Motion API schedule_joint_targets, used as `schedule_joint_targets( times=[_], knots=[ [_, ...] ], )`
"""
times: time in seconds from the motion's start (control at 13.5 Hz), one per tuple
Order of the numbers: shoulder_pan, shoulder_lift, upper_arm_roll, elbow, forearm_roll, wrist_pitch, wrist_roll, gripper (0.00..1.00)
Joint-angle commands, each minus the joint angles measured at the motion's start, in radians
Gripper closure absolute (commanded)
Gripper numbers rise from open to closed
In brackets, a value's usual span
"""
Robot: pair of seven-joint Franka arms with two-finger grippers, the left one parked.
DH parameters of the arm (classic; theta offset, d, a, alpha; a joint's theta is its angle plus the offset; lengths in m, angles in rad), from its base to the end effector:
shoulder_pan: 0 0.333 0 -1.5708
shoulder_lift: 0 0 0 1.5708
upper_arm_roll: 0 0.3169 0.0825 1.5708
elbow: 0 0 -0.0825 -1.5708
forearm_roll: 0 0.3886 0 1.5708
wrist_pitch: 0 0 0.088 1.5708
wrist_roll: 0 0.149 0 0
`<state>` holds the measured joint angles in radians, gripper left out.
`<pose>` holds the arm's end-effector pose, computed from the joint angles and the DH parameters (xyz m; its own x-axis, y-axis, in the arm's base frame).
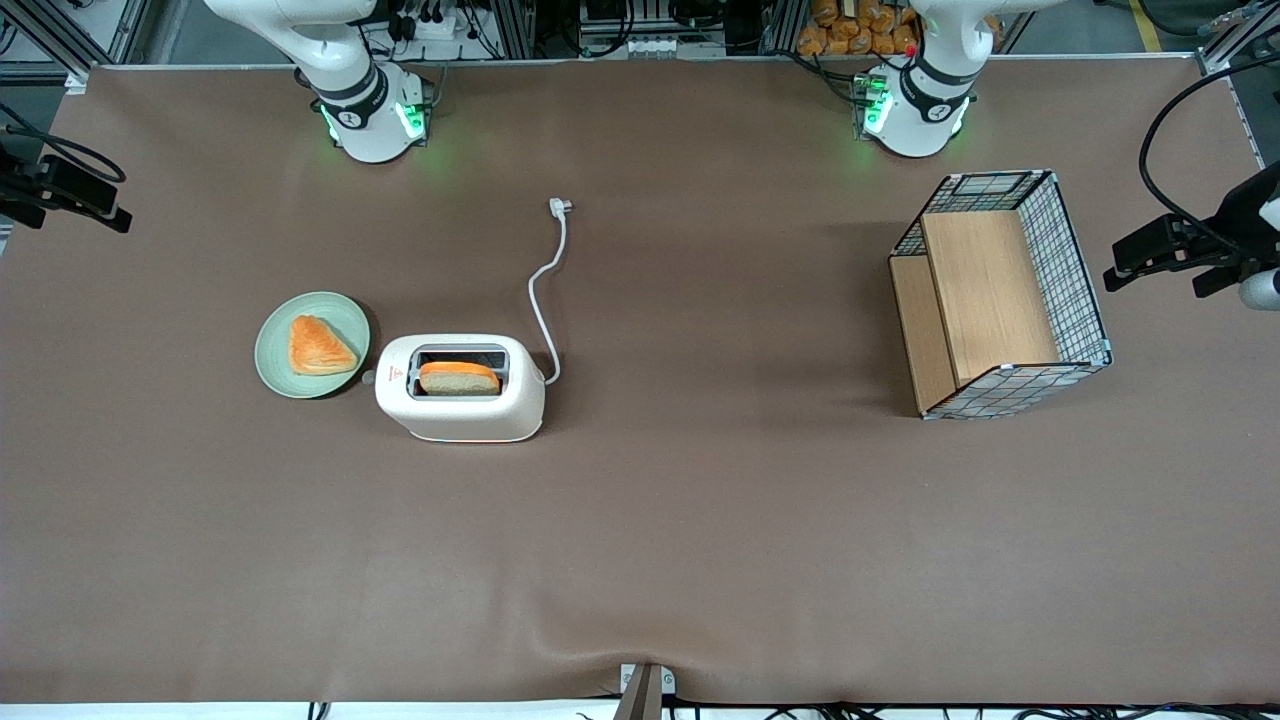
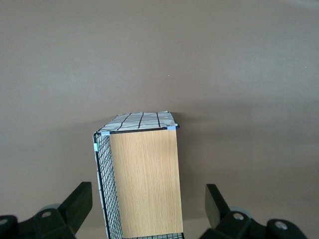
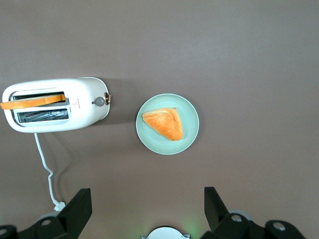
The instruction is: Press toaster button with right arm
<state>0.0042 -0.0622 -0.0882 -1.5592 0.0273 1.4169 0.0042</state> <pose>0.5184 -0.0407 0.6097 0.9933 -0.0830 -0.0803 -0.0859 -0.9958 -0.0324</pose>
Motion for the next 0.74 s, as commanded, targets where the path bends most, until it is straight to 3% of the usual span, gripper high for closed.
schedule_joint_targets(
  times=[0.0, 0.67],
  knots=[
    [0.002, 0.005, 0.004, 0.002, -0.021, 0.004, 0.023, 0.00],
    [-0.003, 0.012, 0.008, 0.016, -0.021, -0.012, 0.025, 0.00]
  ],
)
